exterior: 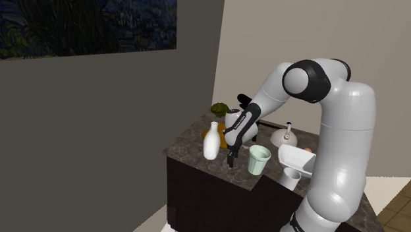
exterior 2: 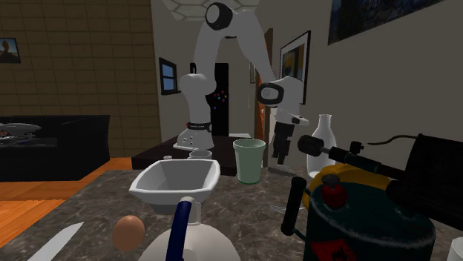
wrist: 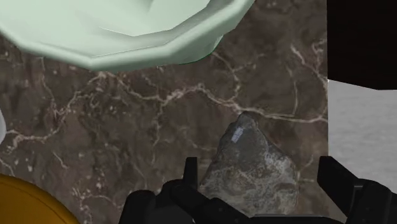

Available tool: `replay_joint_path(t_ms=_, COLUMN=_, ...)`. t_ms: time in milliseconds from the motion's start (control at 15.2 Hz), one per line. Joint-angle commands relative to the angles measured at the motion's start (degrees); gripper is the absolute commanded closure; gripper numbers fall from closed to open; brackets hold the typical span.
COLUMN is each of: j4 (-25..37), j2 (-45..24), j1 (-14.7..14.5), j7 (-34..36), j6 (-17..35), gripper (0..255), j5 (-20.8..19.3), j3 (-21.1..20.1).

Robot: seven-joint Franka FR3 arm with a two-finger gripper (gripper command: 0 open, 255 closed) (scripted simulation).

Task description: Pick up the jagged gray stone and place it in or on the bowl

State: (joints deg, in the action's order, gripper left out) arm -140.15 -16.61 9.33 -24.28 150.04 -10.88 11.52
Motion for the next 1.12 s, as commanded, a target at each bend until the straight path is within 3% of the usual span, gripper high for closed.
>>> replay_joint_path(t_ms=0, j4=0.63, j2=-0.9, j1=-0.48, j7=1.87, j6=-0.29, gripper=0, j5=0.53, j3=-0.07)
replay_joint_path(t_ms=396, j4=0.78, j2=-5.23, j1=0.11, j7=1.75, j6=3.91, gripper=0, j5=0.71, j3=-0.16)
replay_joint_path(t_ms=924, j4=0.79, j2=-5.22, j1=0.11, j7=1.75, j6=3.9, gripper=0, j5=0.71, j3=-0.16)
replay_joint_path(t_ms=990, j4=0.79, j2=-5.22, j1=0.11, j7=1.75, j6=3.9, gripper=255, j5=0.71, j3=-0.16)
replay_joint_path(t_ms=1056, j4=0.79, j2=-5.22, j1=0.11, j7=1.75, j6=3.9, gripper=255, j5=0.71, j3=-0.16)
